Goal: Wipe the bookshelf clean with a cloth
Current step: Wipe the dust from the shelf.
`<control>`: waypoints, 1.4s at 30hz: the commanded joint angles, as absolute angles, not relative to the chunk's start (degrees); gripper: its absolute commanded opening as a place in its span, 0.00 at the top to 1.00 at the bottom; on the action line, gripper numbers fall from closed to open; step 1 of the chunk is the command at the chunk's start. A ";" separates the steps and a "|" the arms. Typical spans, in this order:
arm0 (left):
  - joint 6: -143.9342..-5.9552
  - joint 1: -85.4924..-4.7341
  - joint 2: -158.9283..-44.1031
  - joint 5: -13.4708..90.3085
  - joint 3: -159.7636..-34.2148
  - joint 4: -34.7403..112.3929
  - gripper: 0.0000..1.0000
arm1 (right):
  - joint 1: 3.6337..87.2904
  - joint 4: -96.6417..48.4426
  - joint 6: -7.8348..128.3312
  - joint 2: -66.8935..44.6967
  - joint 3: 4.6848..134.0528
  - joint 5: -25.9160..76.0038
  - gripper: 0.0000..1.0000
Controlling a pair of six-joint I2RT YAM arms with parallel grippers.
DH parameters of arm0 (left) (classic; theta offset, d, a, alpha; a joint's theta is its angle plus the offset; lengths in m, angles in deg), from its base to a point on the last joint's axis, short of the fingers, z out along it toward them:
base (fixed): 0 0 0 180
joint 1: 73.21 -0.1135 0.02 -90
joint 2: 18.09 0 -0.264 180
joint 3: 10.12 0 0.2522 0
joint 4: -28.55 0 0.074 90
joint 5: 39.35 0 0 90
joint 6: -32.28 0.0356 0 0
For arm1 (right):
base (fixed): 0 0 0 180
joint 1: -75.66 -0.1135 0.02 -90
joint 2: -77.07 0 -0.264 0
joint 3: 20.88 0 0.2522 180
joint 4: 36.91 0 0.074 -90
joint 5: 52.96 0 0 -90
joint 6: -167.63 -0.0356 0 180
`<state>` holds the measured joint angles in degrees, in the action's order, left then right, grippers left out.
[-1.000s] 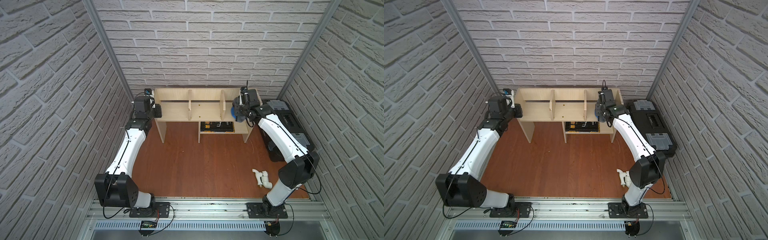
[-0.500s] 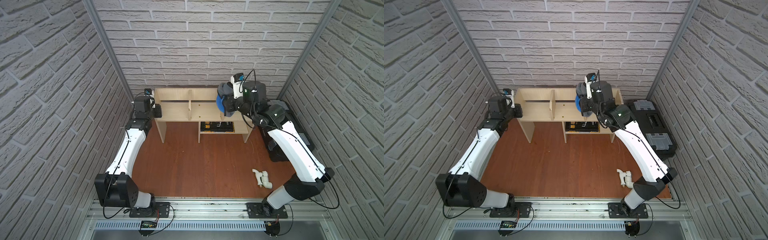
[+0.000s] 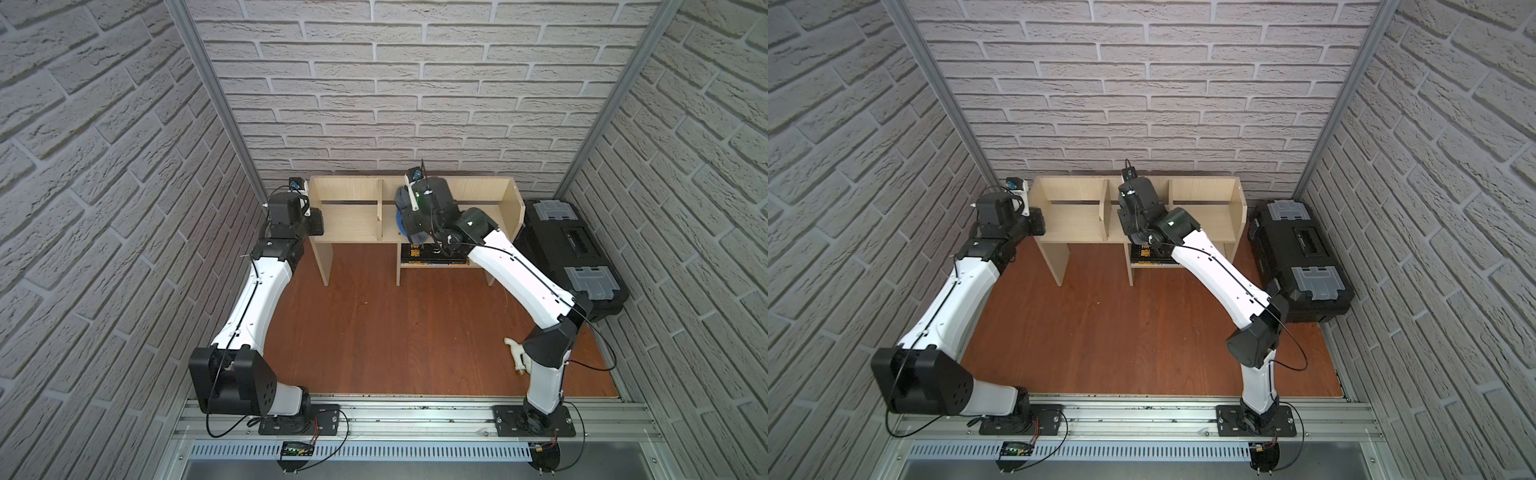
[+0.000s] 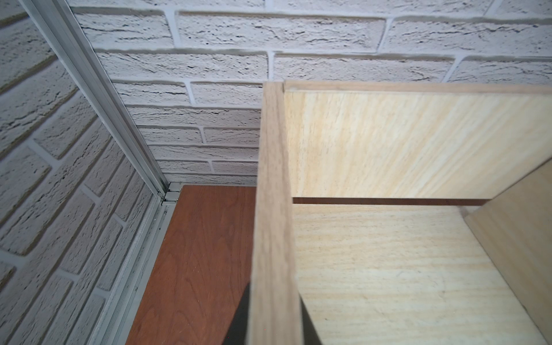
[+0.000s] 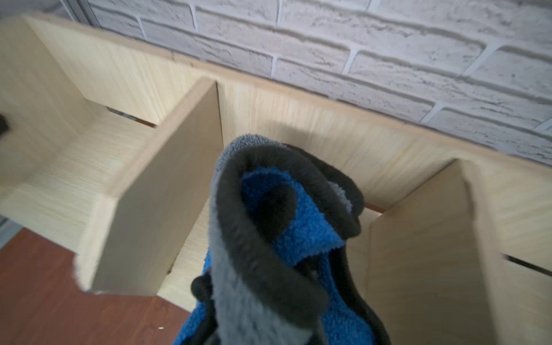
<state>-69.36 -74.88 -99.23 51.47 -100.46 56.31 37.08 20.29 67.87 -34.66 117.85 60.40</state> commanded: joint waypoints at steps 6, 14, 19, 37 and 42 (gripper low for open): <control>-69.41 -74.45 -99.39 48.86 -98.53 55.45 1.00 | 39.14 14.85 63.23 -33.52 112.19 46.73 0.97; -69.24 -74.68 -99.62 48.95 -98.36 55.18 1.00 | 39.75 18.92 64.66 -28.16 105.87 55.93 0.97; -69.22 -74.62 -99.70 48.90 -98.42 55.14 1.00 | 43.06 21.18 63.40 -29.76 108.34 58.34 0.97; -68.97 -74.69 -99.72 48.93 -98.11 54.89 1.00 | 40.95 17.87 61.29 -32.46 110.00 50.10 0.97; -69.00 -74.70 -100.15 48.90 -97.94 54.70 1.00 | 41.33 20.67 64.13 -28.85 107.99 56.51 0.97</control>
<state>-69.08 -74.93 -99.08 51.47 -99.72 54.93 40.94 17.08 62.30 -32.40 108.99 52.31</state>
